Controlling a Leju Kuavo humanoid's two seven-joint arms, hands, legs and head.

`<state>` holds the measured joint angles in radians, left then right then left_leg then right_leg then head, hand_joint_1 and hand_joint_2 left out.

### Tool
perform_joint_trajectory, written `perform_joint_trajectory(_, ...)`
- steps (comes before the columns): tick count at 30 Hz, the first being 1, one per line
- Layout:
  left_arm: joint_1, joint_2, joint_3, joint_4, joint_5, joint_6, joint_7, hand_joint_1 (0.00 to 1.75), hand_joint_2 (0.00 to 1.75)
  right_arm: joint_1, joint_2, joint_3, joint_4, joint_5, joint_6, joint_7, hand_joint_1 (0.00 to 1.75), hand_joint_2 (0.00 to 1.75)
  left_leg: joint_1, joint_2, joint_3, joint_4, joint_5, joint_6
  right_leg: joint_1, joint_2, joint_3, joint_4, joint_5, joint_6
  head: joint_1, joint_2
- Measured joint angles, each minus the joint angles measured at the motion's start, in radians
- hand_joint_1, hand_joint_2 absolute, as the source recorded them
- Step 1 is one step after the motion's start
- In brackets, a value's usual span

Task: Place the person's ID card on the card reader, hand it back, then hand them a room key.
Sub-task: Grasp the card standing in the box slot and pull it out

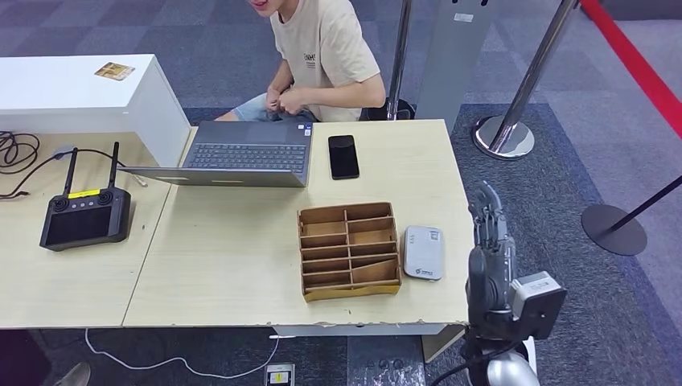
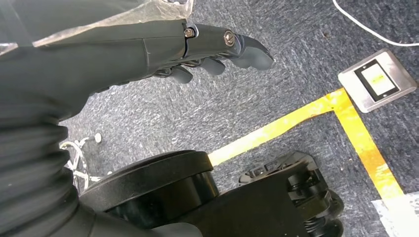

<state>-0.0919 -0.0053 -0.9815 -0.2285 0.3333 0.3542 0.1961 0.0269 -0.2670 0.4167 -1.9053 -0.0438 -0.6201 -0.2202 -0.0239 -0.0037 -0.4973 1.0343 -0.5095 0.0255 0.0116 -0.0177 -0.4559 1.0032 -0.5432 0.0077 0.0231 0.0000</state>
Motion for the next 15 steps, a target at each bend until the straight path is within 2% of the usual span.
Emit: perform_joint_trajectory(15, 0.000, 0.000, 0.000, 0.000, -0.001, 0.000, 0.004, 0.00, 1.75, 0.016, -0.002, 0.004, -0.004, -0.006, -0.010, 0.009, 0.00, 0.00, 0.000, 0.000, 0.000, 0.000, 0.000, 0.000, 0.000, 0.000, 0.000, 0.000, 0.000, 0.000, 0.000, 0.000)
